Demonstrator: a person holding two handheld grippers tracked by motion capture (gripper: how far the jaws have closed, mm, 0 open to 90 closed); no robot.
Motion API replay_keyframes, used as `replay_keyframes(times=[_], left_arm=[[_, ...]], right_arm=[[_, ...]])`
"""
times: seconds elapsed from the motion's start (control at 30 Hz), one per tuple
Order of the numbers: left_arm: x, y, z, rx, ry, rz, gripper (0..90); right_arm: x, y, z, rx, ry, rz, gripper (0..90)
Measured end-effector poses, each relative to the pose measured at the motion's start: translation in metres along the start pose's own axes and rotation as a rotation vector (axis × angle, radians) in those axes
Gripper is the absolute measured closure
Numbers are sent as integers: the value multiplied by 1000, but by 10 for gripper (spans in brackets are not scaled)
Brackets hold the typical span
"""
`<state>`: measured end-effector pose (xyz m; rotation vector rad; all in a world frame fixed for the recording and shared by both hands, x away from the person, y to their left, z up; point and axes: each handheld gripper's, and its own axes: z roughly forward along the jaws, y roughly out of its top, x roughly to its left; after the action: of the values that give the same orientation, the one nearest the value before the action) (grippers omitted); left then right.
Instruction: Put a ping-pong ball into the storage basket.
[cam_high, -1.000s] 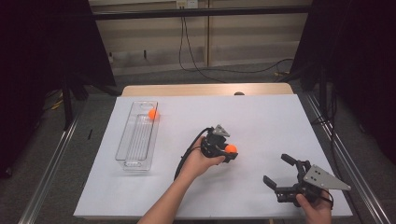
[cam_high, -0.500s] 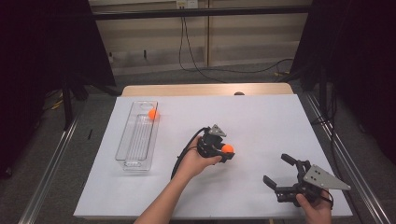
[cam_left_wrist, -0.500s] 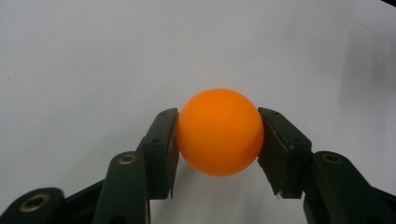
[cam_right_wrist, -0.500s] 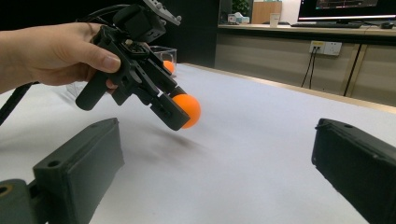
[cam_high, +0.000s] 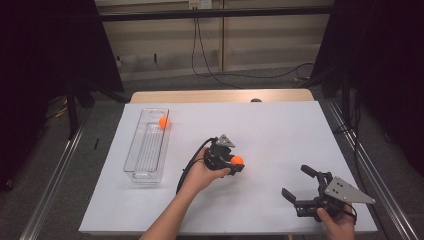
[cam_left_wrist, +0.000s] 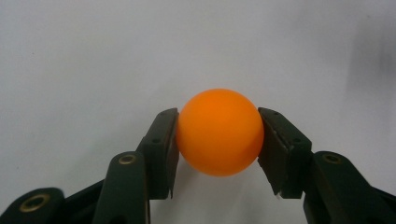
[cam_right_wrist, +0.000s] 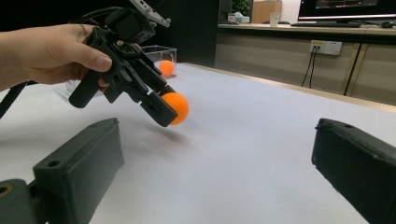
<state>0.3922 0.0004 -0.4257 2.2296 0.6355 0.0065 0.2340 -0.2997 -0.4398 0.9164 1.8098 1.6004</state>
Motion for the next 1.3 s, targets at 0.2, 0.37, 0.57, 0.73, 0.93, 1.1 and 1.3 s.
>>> replay_keyframes(times=[0.2, 0.37, 0.57, 0.73, 0.93, 1.1, 1.3], left_arm=[[4, -5, -6, -1, 0, -11, 507], [9, -9, -10, 5, 10, -19, 508], [12, -12, -13, 14, 8, -29, 505], [15, -14, -18, 8, 12, -40, 505], [16, -15, -22, 17, -3, -68, 505], [16, -15, -26, 18, -6, -68, 505], [18, -18, -30, 28, 3, -69, 505]], right_arm=[[0, 0, 1, 4, 3, -1, 12], [0, 0, 1, 5, 1, 0, 12], [0, 0, 1, 5, -1, 2, 12], [0, -1, 1, 4, -4, 5, 12], [0, 0, 1, 3, -3, 3, 12], [0, 0, 1, 3, -2, 4, 12], [0, 0, 1, 3, -2, 1, 12]])
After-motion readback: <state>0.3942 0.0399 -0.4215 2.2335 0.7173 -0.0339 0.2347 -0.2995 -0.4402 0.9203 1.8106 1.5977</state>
